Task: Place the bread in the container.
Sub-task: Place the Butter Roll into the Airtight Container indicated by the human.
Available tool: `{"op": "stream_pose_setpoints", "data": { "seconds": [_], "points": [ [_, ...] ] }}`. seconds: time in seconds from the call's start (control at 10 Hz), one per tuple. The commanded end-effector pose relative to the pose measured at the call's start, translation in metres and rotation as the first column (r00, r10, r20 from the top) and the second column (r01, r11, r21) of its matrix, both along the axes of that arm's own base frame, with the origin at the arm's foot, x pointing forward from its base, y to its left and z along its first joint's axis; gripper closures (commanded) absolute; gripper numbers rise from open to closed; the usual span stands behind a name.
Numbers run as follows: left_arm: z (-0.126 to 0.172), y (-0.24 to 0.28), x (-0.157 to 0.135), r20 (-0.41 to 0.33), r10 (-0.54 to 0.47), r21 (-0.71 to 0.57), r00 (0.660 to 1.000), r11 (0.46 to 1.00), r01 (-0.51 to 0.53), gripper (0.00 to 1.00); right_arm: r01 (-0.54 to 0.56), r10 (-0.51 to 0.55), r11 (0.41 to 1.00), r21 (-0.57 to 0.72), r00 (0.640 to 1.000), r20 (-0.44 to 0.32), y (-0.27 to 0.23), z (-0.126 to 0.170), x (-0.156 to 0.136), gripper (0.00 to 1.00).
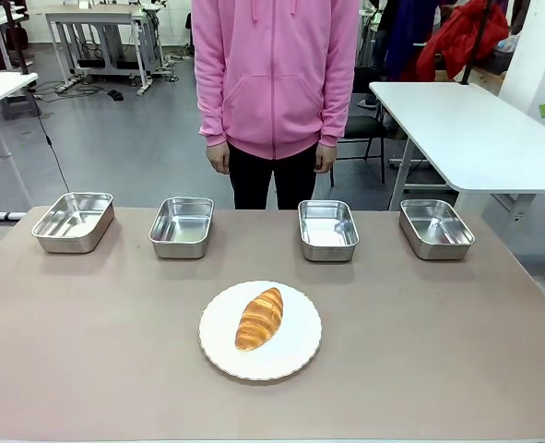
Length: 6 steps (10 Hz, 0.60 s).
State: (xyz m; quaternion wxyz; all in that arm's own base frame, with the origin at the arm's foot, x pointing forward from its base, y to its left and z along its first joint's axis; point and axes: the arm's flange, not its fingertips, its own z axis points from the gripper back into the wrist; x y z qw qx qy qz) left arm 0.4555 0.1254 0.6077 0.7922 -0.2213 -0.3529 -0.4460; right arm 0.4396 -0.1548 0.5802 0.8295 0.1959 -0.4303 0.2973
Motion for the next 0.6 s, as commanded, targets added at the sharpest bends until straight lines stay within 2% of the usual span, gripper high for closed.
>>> {"op": "stream_pose_setpoints", "data": {
  "seconds": [0.0,0.5],
  "points": [
    [0.0012,-0.0017,-0.0002,0.004,-0.006,-0.004,1.000,1.000,0.006,0.00,-0.006,0.006,1.000,0.009,1.000,0.013,0.0003,0.0007,0.0013,0.00],
    [0.0012,-0.0017,-0.0002,0.004,-0.006,-0.004,1.000,1.000,0.006,0.00,-0.006,0.006,1.000,0.009,1.000,0.013,0.0003,0.0007,0.0013,0.00]
  ]
}}
